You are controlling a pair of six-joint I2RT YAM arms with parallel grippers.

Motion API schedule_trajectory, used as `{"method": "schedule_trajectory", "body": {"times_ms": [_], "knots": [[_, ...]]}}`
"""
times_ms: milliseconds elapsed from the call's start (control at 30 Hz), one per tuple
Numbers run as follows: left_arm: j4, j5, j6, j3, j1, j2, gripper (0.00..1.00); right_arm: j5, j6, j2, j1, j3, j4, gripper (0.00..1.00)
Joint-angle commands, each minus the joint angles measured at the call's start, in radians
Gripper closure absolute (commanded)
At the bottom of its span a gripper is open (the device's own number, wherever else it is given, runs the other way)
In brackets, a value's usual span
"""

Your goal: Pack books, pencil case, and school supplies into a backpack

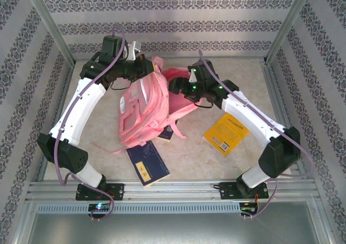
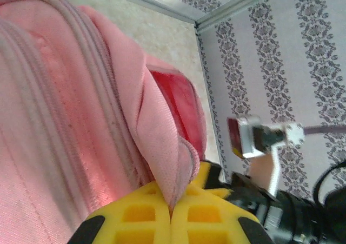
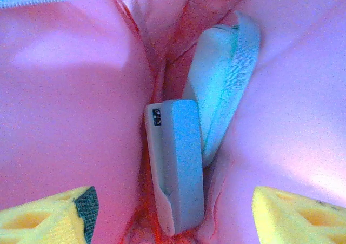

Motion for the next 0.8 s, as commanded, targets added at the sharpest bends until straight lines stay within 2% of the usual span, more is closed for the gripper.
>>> {"method": "schedule_trajectory", "body": {"times_ms": [0, 100, 200, 333, 400, 500, 633, 767], "knots": [[0.079, -0.112, -0.005, 0.077, 0.046, 0.061, 1.0, -0.079, -0.013, -0.077, -0.017, -0.028, 0.058, 0.25], [0.061, -0.128, 0.012, 0.18, 0.044, 0.129, 1.0, -0.09, -0.024, -0.091, -0.018, -0.031, 0.061, 0.24], [-0.005, -0.191, 0.078, 0.297, 0.048, 0.197, 1.0, -0.072, -0.06, -0.105, -0.02, -0.016, 0.029, 0.24], [-0.067, -0.276, 0.143, 0.37, 0.064, 0.27, 1.0, -0.009, -0.161, -0.137, -0.009, -0.026, -0.073, 0.3], [-0.075, -0.282, 0.161, 0.373, 0.065, 0.301, 0.97, 0.022, -0.25, -0.142, 0.019, -0.03, -0.149, 0.43], [-0.074, -0.245, 0.135, 0.337, 0.063, 0.335, 0.76, 0.013, -0.379, -0.101, 0.094, -0.046, -0.247, 0.66], [-0.09, -0.271, 0.124, 0.27, 0.043, 0.303, 0.5, 0.016, -0.506, 0.054, 0.286, -0.069, -0.305, 0.99], [-0.138, -0.396, 0.126, 0.204, 0.043, 0.2, 0.42, -0.043, -0.515, 0.2, 0.39, -0.054, -0.237, 1.0]]}}
